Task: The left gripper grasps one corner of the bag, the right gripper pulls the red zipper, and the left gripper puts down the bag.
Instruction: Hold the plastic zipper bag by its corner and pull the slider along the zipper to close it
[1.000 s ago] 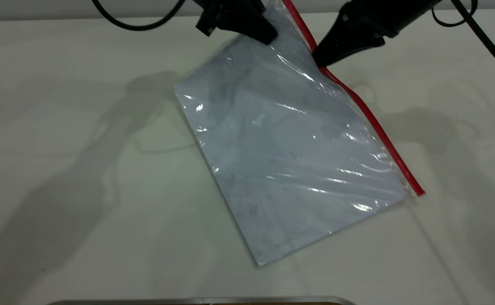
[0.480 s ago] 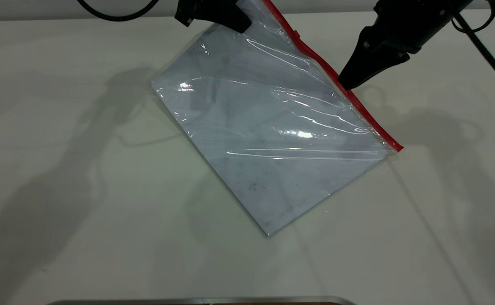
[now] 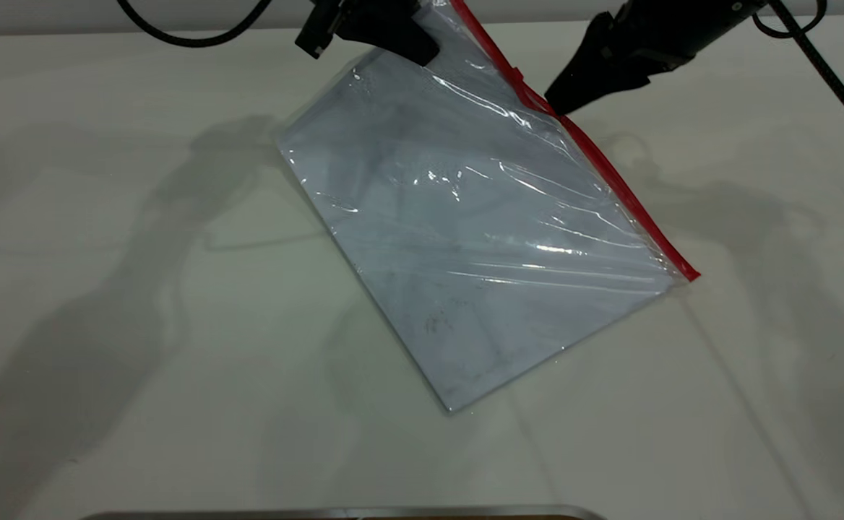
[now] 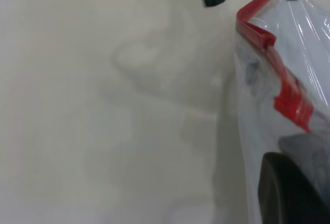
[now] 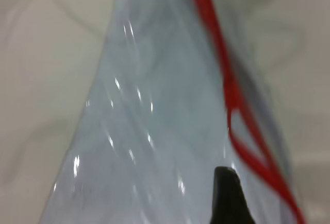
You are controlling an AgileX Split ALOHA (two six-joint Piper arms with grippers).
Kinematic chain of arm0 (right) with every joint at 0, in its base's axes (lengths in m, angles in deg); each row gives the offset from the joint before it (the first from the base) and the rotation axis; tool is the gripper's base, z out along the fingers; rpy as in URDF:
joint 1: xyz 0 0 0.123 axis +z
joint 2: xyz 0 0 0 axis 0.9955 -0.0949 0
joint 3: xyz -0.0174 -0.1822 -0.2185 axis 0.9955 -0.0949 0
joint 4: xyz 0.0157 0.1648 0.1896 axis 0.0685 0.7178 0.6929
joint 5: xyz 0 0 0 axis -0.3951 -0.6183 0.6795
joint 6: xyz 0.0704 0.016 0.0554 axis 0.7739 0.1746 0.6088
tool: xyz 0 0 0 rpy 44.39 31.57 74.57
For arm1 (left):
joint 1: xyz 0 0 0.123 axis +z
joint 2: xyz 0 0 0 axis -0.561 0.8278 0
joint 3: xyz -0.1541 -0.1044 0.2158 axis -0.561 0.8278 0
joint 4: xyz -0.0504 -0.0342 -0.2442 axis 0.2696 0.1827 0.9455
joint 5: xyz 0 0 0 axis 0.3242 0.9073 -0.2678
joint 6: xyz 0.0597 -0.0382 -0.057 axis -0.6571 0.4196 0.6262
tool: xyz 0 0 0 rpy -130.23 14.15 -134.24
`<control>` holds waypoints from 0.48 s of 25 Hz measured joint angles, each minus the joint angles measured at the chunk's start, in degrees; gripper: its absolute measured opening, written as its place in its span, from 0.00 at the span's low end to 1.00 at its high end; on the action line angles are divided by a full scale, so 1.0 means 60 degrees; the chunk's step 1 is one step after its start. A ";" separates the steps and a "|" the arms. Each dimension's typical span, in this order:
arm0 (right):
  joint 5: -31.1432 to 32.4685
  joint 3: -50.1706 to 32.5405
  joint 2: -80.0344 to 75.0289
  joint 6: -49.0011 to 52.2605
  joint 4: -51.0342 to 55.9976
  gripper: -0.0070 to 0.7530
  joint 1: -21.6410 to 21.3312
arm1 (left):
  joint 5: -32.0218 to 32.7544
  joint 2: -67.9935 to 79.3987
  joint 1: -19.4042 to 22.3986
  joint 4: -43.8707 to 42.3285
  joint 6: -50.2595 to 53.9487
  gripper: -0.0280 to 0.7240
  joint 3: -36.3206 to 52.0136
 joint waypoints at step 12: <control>0.0040 0.0000 0.0000 -0.0851 0.1153 0.55 0.0000 | -0.0085 0.0000 -0.0355 0.0050 -0.0028 0.11 0.0000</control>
